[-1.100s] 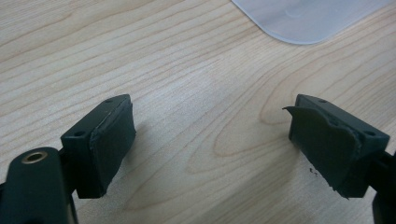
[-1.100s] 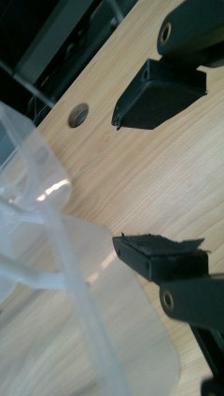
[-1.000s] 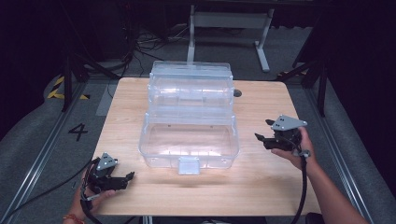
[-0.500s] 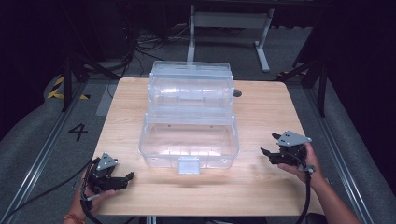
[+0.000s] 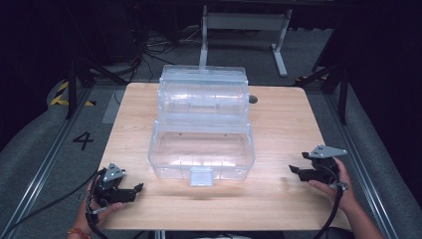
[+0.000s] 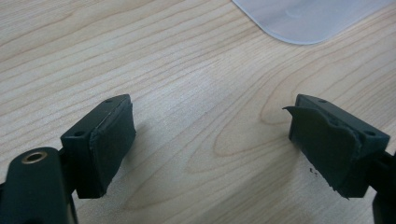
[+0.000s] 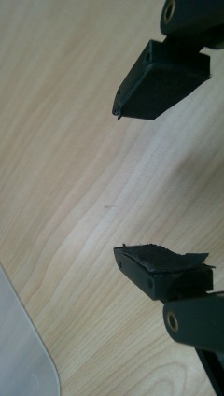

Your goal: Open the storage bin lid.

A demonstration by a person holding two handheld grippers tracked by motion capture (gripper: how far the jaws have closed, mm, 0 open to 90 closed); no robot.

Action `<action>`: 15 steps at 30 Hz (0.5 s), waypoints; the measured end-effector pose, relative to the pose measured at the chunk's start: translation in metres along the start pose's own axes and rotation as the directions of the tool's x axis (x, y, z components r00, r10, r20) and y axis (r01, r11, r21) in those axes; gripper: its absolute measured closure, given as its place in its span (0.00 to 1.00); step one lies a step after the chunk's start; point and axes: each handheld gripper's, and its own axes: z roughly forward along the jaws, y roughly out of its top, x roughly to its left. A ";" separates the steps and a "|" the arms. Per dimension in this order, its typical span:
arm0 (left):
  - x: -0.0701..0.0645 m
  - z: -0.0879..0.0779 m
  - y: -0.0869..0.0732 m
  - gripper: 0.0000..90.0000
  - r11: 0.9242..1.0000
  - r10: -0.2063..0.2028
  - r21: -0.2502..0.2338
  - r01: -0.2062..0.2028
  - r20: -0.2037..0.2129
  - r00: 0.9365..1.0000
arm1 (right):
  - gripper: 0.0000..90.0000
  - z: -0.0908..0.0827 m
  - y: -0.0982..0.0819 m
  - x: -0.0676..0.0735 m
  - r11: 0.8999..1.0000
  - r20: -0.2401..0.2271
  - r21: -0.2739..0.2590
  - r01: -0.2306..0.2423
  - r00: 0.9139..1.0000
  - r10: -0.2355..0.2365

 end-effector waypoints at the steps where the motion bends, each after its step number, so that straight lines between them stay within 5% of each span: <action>1: 0.000 0.000 0.000 0.17 1.000 0.001 0.000 -0.001 0.000 1.000 | 0.31 0.001 -0.002 -0.001 1.000 -0.002 0.001 -0.008 1.000 0.008; 4: 0.000 0.000 0.000 0.16 1.000 -0.003 -0.001 0.003 0.000 1.000 | 0.32 0.005 -0.012 -0.001 1.000 0.052 0.017 0.012 0.999 -0.013; 9: 0.000 0.000 0.001 0.16 1.000 0.002 0.002 -0.002 0.002 1.000 | 0.31 0.009 -0.024 0.002 1.000 0.051 0.023 0.013 0.999 -0.014; 15: 0.001 0.002 0.001 0.16 1.000 0.000 0.000 0.000 0.008 1.000 | 0.31 0.003 -0.040 0.001 0.999 0.047 -0.041 -0.023 0.999 0.025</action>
